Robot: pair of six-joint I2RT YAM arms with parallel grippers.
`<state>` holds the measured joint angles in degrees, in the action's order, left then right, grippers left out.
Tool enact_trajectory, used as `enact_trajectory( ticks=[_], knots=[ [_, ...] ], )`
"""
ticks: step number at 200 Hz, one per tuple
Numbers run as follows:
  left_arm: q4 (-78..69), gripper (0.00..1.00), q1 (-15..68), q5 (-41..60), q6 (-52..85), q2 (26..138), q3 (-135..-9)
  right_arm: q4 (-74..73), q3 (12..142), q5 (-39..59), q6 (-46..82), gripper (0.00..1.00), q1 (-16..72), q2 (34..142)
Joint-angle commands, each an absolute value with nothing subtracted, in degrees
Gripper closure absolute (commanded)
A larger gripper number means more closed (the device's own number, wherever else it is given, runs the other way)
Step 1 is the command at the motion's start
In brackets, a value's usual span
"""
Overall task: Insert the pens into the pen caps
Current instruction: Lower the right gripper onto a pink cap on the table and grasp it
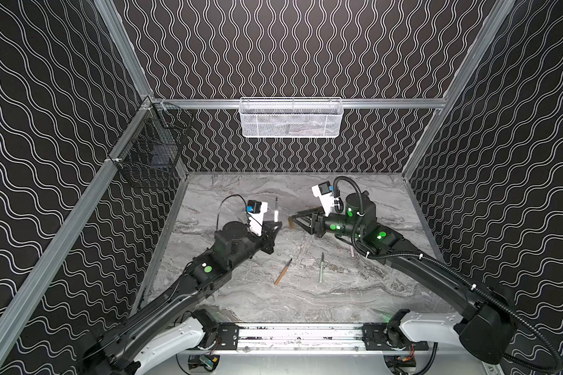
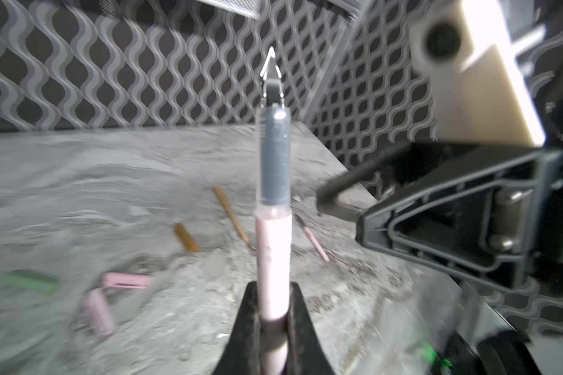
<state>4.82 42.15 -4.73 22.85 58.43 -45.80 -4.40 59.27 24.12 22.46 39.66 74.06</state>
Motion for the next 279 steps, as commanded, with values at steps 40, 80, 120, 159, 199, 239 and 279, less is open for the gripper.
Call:
enact_trajectory(
  ticks=[40,80,120,159,199,239,279],
  knots=[
    [16.3,1.00,41.6,-13.8,15.0,48.8,-48.1,11.8,74.2,13.2,12.3,0.84,39.6,97.2],
    [16.1,1.00,41.6,-3.4,13.0,43.9,-45.8,17.9,88.7,9.4,6.7,0.76,40.2,115.8],
    [13.8,1.00,41.7,5.2,11.9,41.0,-44.0,23.1,100.5,7.3,4.1,0.71,41.2,127.5],
    [12.2,1.00,41.6,6.3,12.1,39.5,-43.3,18.2,100.9,6.7,10.6,0.75,43.7,129.1],
    [11.8,1.00,41.6,6.4,12.3,38.5,-42.9,18.1,103.3,6.1,16.3,0.77,45.5,131.9],
    [11.9,1.00,41.6,6.8,12.4,38.5,-43.0,21.4,109.1,6.2,17.8,0.71,46.8,136.6],
    [11.7,1.00,41.6,7.5,12.6,38.4,-43.0,24.4,113.7,3.5,18.8,0.70,47.4,139.5]
  ],
)
